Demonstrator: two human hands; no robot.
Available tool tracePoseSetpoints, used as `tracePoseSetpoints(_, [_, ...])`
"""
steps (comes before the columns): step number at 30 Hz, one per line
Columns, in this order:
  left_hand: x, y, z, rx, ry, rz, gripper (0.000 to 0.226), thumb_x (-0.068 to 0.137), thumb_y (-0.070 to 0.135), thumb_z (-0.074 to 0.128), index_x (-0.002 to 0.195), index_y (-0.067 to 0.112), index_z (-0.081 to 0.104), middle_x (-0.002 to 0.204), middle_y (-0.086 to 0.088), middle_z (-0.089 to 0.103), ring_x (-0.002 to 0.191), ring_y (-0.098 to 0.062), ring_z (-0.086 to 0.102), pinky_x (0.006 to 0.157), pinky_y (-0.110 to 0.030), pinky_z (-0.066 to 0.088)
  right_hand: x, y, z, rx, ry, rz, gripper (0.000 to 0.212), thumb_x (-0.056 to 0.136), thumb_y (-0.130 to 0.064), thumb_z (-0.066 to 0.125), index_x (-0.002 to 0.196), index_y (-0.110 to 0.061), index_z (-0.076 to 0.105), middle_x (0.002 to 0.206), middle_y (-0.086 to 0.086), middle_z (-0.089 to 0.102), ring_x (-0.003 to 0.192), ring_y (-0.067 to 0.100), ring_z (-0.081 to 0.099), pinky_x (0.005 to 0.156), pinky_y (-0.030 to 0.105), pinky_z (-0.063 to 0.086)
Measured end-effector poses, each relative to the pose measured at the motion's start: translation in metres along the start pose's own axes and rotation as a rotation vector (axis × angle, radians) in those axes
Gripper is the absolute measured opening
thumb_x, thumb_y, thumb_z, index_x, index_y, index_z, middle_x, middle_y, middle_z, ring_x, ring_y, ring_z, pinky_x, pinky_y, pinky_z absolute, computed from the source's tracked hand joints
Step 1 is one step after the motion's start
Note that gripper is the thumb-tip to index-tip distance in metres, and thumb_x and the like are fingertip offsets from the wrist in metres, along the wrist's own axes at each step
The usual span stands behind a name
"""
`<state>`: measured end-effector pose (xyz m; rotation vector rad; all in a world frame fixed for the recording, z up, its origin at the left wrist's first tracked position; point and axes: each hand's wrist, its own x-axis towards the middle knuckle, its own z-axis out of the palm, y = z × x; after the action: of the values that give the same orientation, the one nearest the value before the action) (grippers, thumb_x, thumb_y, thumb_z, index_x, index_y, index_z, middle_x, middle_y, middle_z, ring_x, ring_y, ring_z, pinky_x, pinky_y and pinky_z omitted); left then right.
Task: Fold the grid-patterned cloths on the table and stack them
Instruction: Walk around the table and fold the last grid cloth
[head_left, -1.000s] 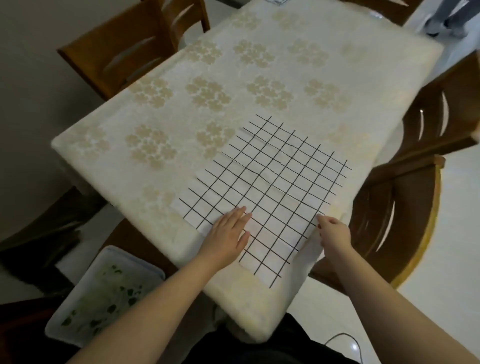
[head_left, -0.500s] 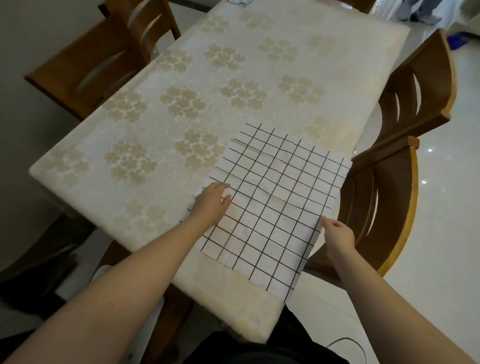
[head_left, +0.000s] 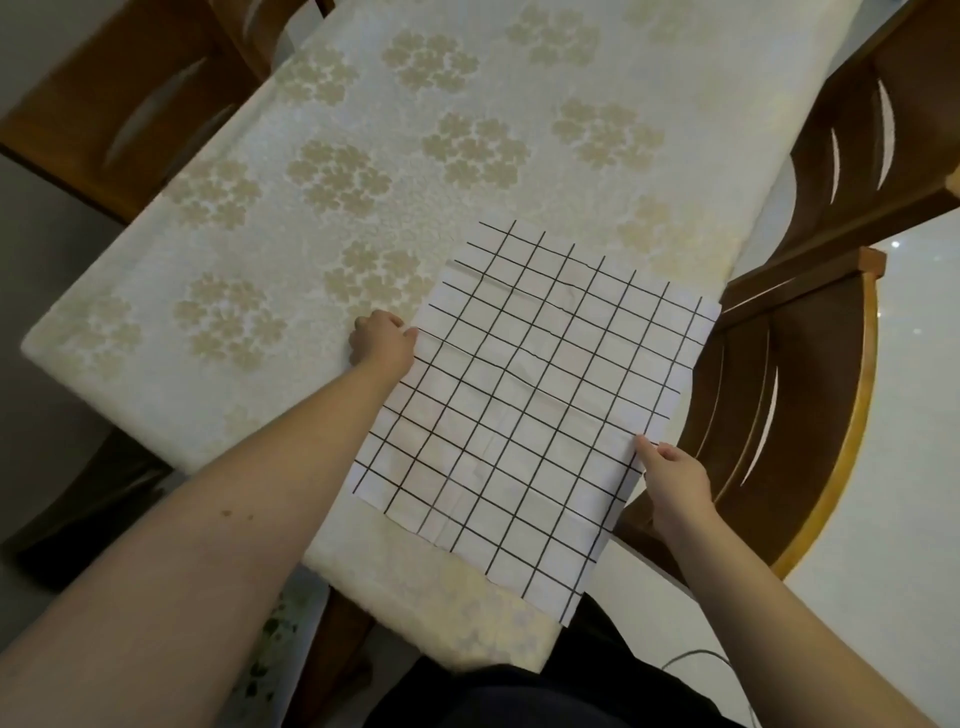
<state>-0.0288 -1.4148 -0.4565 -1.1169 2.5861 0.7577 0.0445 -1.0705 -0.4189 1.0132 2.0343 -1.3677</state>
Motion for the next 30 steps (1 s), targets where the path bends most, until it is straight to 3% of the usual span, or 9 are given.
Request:
tracePoseSetpoints(3, [0.001,0.01,-0.002,0.046,-0.017,-0.05,0.036,0.097,0.036,0.056,0.118,0.009,0.064,0.134,-0.017,0.042,0.119,-0.035,0.049,0.099,-0.048,0.047,-0.002,-0.002,0.001,-0.001,-0.009,0.007,0.042,0.097,-0.035,0.056,0.109,0.005,0.06,0.084,0.016,0.047,0.072,0.025,0.041,0.062,0.034,0.038])
tracePoseSetpoints(7, [0.0,0.015,-0.008,0.027,-0.07,-0.107,0.039,0.097,0.039,0.055,0.12,0.009,0.066,0.136,-0.017,0.042,0.118,-0.036,0.05,0.098,-0.044,0.049,-0.002,-0.004,0.001,-0.006,0.0,-0.007,0.038,0.096,-0.035,0.056,0.09,0.001,0.061,0.072,0.013,0.044,0.062,0.02,0.038,0.06,0.033,0.037])
tracePoseSetpoints(10, [-0.004,0.011,-0.013,-0.146,-0.084,-0.025,0.024,0.099,0.03,0.055,0.094,0.011,0.068,0.103,-0.011,0.061,0.094,-0.03,0.059,0.079,-0.033,0.049,-0.002,-0.007,-0.001,0.017,0.002,-0.046,0.046,0.096,-0.036,0.057,0.107,0.009,0.058,0.084,0.029,0.053,0.073,0.025,0.044,0.066,0.037,0.038])
tracePoseSetpoints(12, [-0.014,0.008,-0.019,-0.315,-0.088,-0.001,0.019,0.1,0.024,0.054,0.085,0.013,0.06,0.081,-0.002,0.055,0.077,-0.02,0.053,0.068,-0.025,0.042,-0.003,-0.007,-0.004,0.039,-0.008,-0.053,0.048,0.096,-0.037,0.057,0.11,0.009,0.058,0.092,0.034,0.053,0.077,0.026,0.044,0.068,0.037,0.038])
tracePoseSetpoints(16, [-0.029,-0.003,-0.031,-0.51,-0.065,-0.019,0.023,0.096,0.024,0.059,0.115,0.012,0.06,0.105,-0.001,0.059,0.091,-0.016,0.054,0.072,-0.025,0.04,-0.006,-0.008,-0.009,0.081,-0.039,-0.081,0.043,0.097,-0.037,0.055,0.105,0.004,0.062,0.083,0.015,0.05,0.077,0.022,0.046,0.072,0.037,0.041])
tracePoseSetpoints(19, [-0.036,-0.017,-0.041,-0.662,-0.06,-0.03,0.03,0.095,0.022,0.062,0.123,0.017,0.057,0.11,-0.002,0.06,0.102,-0.02,0.057,0.083,-0.03,0.044,-0.015,-0.009,-0.012,0.141,-0.054,-0.101,0.03,0.097,-0.035,0.056,0.105,-0.007,0.064,0.092,0.002,0.059,0.105,0.022,0.055,0.099,0.041,0.046])
tracePoseSetpoints(23, [-0.05,-0.037,-0.062,-0.811,-0.126,0.015,0.021,0.095,0.02,0.063,0.113,0.029,0.057,0.116,-0.012,0.065,0.101,-0.026,0.063,0.083,-0.037,0.05,-0.027,-0.01,-0.015,0.203,-0.038,-0.167,0.042,0.093,-0.034,0.062,0.129,-0.014,0.053,0.109,-0.002,0.055,0.118,0.024,0.052,0.108,0.046,0.042])
tracePoseSetpoints(25, [-0.061,-0.044,-0.077,-0.864,-0.168,0.06,0.02,0.096,0.016,0.06,0.112,0.028,0.058,0.109,-0.01,0.066,0.092,-0.022,0.063,0.074,-0.03,0.051,-0.035,-0.01,-0.018,0.226,-0.02,-0.239,0.049,0.091,-0.036,0.066,0.134,-0.02,0.048,0.122,0.003,0.055,0.119,0.024,0.053,0.106,0.045,0.044])
tracePoseSetpoints(30, [-0.089,-0.064,-0.114,-0.785,-0.197,0.26,0.021,0.096,0.012,0.06,0.105,0.029,0.068,0.094,0.0,0.063,0.086,-0.01,0.061,0.077,-0.023,0.048,-0.061,-0.008,-0.029,0.132,-0.076,-0.527,0.043,0.092,-0.027,0.066,0.132,-0.028,0.054,0.108,0.005,0.067,0.112,0.017,0.061,0.101,0.033,0.046])
